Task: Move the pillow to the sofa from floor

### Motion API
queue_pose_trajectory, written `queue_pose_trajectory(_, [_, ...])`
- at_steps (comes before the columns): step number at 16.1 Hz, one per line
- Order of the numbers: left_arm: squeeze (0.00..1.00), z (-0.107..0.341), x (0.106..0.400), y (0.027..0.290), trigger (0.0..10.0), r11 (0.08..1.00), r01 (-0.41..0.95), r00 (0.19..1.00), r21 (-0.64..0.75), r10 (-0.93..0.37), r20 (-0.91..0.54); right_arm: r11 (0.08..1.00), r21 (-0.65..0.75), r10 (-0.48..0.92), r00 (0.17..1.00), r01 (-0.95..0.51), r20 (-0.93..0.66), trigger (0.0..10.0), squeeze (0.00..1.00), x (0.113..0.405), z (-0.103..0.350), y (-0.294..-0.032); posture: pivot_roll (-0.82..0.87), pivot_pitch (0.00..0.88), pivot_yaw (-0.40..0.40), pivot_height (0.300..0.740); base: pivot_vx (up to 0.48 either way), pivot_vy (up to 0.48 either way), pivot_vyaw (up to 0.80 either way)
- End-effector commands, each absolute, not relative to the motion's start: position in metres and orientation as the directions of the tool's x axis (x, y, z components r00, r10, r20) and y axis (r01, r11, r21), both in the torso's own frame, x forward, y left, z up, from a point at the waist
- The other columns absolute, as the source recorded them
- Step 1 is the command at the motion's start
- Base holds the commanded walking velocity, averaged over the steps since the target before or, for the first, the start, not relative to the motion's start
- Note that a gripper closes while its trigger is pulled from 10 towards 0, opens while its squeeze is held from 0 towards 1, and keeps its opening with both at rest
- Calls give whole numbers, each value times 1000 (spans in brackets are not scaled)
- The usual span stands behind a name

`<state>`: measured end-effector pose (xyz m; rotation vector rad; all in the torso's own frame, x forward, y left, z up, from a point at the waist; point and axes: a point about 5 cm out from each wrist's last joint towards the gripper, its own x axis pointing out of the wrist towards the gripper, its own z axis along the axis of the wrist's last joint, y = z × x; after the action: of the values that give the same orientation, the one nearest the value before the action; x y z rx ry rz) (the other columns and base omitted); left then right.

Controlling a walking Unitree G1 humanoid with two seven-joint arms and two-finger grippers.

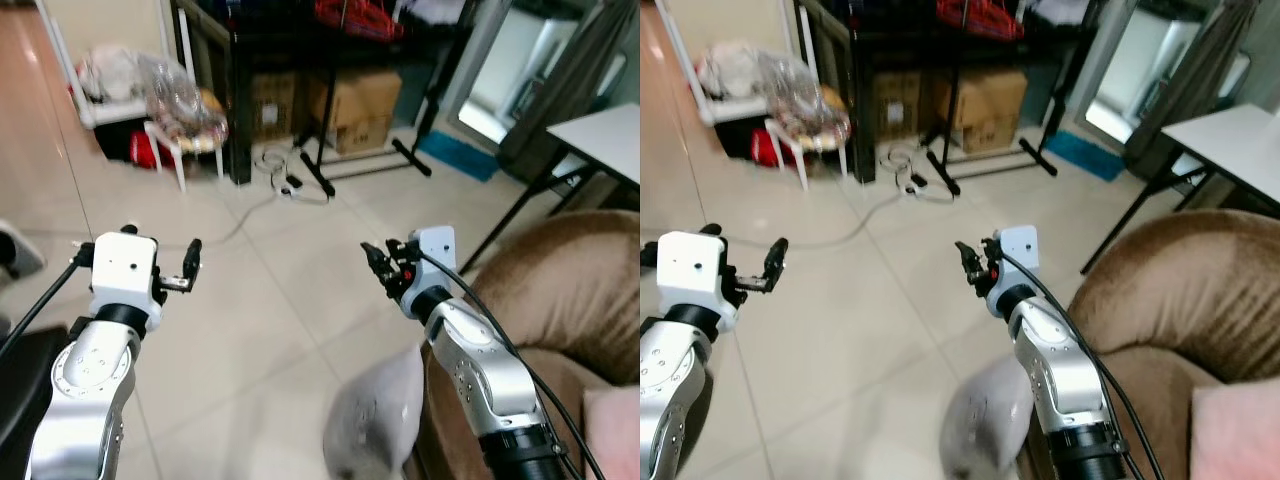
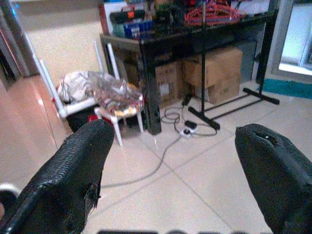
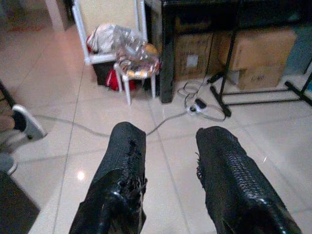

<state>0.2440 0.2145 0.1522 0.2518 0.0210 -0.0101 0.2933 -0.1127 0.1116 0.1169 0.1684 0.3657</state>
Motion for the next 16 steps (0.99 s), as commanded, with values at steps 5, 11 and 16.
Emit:
queue_pose_trajectory(5, [0,145,245,209,10000,952,50,998,302,-34,-57,968,117,237,957,-220,-168,10000,0,294,104,-137,53,0,-105,740,0,0,0])
queue_pose_trajectory(11, [0,136,235,230,10000,955,-51,998,292,62,-28,988,135,100,982,-79,-162,10000,0,291,96,-153,53,0,-102,690,0,0,0])
queue_pose_trajectory(16, [0,138,233,229,10000,947,-79,997,311,77,20,986,155,93,982,-68,-163,10000,0,291,94,-150,51,0,-100,636,0,0,0])
